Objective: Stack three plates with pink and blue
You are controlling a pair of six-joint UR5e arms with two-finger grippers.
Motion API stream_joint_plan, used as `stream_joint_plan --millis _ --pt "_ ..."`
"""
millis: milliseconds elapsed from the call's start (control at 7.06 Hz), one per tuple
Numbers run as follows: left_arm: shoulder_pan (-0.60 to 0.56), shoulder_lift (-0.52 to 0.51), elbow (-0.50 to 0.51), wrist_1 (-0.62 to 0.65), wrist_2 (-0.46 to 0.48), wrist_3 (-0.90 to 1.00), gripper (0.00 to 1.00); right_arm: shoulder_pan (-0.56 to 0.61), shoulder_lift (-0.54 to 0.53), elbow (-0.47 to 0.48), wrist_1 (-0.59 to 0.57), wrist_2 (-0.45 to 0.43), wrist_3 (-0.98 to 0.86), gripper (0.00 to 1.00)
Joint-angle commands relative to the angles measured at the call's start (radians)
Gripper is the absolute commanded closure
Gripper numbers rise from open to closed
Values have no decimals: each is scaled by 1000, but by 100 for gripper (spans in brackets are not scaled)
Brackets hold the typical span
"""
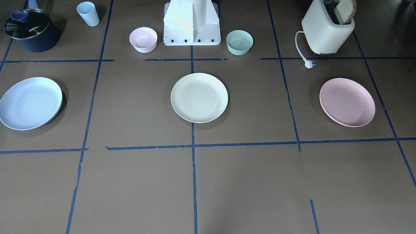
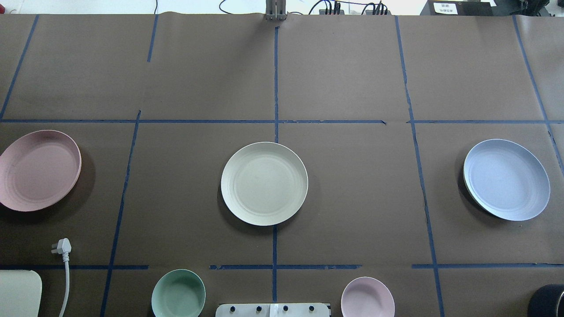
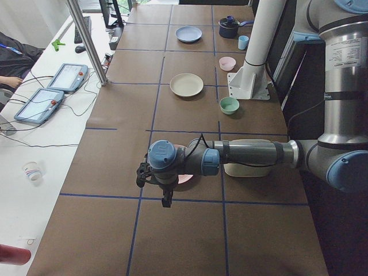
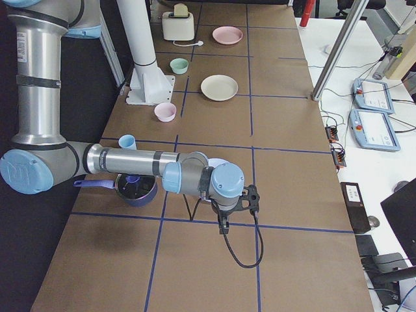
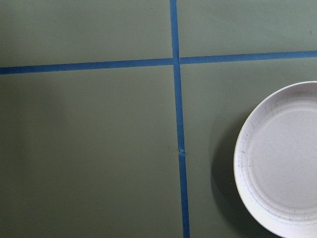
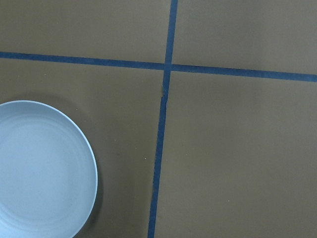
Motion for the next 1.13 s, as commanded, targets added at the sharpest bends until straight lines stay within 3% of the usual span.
stream_joint_plan --millis 0,567,992 --pt "1 5 -13 -4 -9 -34 0 4 2 9 0 1 2 0" --pt "193 74 8 -413 -6 -481 0 4 8 23 0 -1 8 0" --pt "259 74 173 -724 3 -667 0 4 7 37 0 -3 25 0"
